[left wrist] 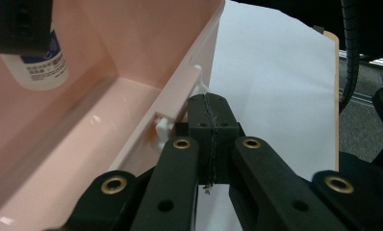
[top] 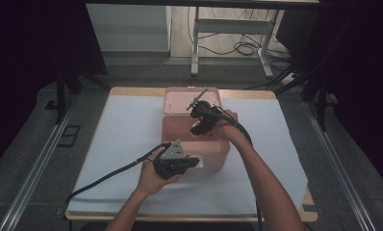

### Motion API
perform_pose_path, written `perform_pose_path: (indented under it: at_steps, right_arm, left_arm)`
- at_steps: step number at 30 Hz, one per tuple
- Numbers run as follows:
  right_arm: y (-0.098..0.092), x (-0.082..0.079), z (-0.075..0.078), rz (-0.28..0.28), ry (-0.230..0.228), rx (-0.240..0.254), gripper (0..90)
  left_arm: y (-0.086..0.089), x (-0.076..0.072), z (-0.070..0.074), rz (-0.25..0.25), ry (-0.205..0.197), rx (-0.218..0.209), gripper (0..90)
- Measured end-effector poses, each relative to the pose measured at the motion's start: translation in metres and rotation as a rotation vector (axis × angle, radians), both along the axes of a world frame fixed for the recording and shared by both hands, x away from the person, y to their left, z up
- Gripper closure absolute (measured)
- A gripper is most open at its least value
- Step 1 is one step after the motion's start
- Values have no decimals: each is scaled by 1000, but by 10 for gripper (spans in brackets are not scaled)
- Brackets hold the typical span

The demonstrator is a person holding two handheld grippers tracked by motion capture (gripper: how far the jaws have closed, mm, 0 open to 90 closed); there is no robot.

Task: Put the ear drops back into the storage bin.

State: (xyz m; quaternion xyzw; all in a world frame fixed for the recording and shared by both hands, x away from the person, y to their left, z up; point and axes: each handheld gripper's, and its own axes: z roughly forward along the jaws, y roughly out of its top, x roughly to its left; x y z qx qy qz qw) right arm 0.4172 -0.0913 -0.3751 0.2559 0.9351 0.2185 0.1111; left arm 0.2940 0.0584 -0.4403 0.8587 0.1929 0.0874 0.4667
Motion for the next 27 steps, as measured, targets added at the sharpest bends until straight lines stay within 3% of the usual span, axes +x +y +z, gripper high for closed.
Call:
perform_pose_path:
  at_steps: [27]
  right_arm:
    - [32,12,-22,19,21,-2,602]
  left_arm:
    - [0,0,0,-2,1,0,900]
